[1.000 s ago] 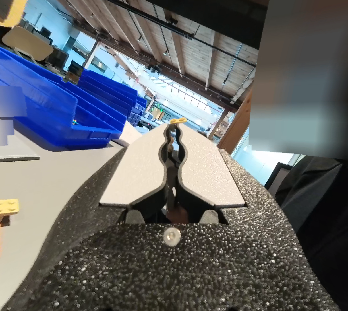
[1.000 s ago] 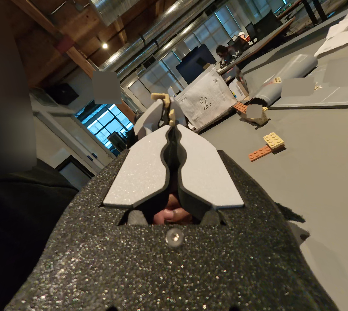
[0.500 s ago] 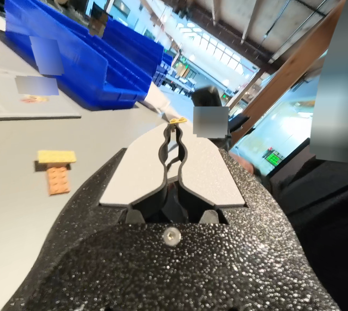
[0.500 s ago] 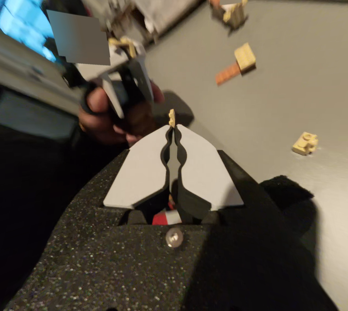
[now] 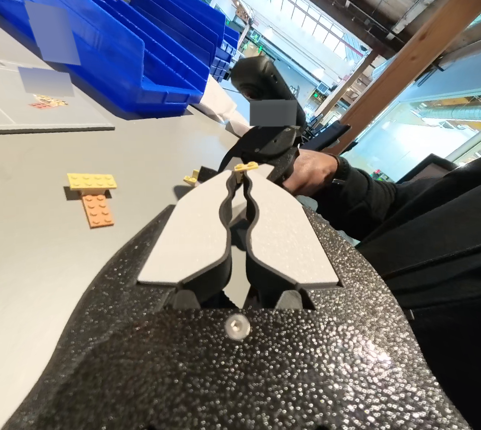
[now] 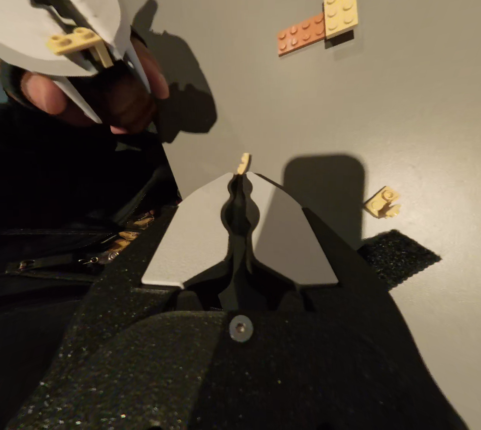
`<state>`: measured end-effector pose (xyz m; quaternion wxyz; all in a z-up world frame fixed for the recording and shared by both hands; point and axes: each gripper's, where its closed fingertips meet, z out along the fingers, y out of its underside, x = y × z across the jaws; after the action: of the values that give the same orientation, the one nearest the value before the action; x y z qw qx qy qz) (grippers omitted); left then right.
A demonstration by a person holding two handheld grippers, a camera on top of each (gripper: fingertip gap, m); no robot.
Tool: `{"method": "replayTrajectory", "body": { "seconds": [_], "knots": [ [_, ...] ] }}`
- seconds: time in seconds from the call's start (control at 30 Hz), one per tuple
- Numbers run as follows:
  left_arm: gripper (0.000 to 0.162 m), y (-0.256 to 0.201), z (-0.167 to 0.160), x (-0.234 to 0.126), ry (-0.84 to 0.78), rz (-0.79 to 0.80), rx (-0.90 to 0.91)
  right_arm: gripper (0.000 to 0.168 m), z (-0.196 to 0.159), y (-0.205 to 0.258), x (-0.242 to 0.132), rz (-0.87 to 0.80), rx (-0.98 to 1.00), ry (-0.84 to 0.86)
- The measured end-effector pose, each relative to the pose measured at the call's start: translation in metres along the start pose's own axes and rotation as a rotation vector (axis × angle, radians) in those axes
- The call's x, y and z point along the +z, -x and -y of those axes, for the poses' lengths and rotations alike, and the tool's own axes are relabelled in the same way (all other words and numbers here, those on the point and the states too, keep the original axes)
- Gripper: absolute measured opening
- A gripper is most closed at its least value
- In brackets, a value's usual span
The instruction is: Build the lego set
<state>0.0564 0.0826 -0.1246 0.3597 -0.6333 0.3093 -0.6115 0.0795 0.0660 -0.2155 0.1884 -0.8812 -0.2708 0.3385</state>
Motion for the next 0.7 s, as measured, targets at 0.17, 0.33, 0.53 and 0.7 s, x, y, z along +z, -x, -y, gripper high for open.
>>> {"method": "replayTrajectory", "body": {
  "seconds": [0.17,0.33,0.53,0.7],
  "knots": [
    [0.004,0.0,0.0,-0.006,-0.011,-0.015,-0.026,0.013,0.002,-0.002,-0.011,-0.041,-0.032,-0.095],
    [0.004,-0.003,0.005,-0.009,-0.054,-0.077,-0.116,0.013,0.032,0.021,-0.034,-0.08,-0.25,-0.319],
    [0.004,-0.009,0.011,-0.008,-0.17,-0.249,-0.426,0.011,0.073,0.066,-0.045,-0.139,-0.502,-0.616],
    [0.004,-0.002,0.013,-0.012,-0.214,-0.185,-0.383,0.011,0.08,0.069,-0.052,-0.121,-0.474,-0.679]
  ]
}}
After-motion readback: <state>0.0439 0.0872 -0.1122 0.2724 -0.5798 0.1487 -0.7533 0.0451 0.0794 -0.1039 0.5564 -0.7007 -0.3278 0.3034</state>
